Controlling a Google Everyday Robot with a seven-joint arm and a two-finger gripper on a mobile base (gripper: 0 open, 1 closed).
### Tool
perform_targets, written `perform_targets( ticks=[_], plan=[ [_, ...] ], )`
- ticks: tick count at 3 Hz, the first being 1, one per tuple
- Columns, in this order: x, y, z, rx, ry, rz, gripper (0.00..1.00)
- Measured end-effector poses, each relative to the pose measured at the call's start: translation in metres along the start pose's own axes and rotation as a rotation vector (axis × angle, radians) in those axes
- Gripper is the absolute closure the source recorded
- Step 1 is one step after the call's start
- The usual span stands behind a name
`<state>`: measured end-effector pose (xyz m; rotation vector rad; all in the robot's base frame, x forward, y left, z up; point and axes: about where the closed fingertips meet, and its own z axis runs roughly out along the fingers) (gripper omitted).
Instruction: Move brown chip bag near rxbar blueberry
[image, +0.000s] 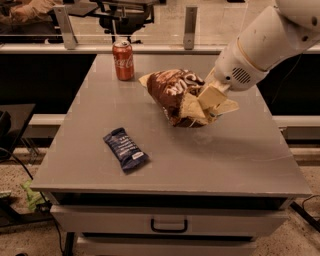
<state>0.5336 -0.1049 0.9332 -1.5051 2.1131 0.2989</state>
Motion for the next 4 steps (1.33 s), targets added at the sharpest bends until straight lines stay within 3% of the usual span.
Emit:
perform_targets(
  ticks=[1,4],
  plan=[
    [-0.007,0.016,0.011,-0.033,-0.003,-0.029,0.85],
    [-0.01,0.035,0.025,-0.081,0.007,-0.069,0.15]
  ],
)
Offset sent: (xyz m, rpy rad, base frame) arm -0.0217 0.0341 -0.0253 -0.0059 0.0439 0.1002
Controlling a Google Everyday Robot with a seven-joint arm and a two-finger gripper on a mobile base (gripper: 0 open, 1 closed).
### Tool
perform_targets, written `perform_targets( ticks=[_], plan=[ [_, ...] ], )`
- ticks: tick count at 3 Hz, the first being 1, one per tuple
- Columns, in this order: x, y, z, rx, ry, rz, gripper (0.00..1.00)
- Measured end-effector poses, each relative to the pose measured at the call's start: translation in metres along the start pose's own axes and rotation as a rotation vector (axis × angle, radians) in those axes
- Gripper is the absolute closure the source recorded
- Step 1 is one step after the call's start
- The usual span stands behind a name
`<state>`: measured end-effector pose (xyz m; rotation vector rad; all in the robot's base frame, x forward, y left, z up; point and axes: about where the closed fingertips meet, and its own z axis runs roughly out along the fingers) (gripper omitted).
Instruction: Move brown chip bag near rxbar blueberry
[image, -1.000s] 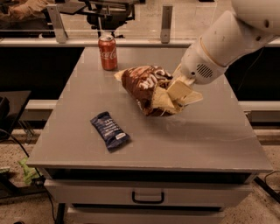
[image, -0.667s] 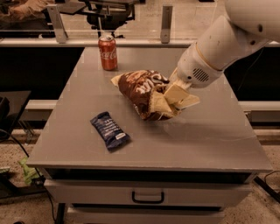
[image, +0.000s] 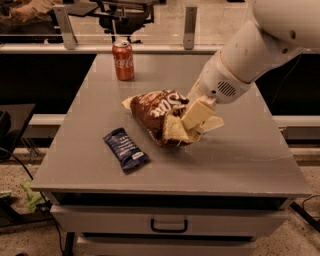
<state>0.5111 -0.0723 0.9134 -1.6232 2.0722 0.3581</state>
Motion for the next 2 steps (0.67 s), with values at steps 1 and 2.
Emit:
perform_targets(
  ticks=[1,2],
  plan=[
    [-0.001,0.0009,0.0,0.0,0.0,-0.002,0.0],
    [-0.0011,0.001,0.0,0.0,0.0,-0.003,0.0]
  ],
)
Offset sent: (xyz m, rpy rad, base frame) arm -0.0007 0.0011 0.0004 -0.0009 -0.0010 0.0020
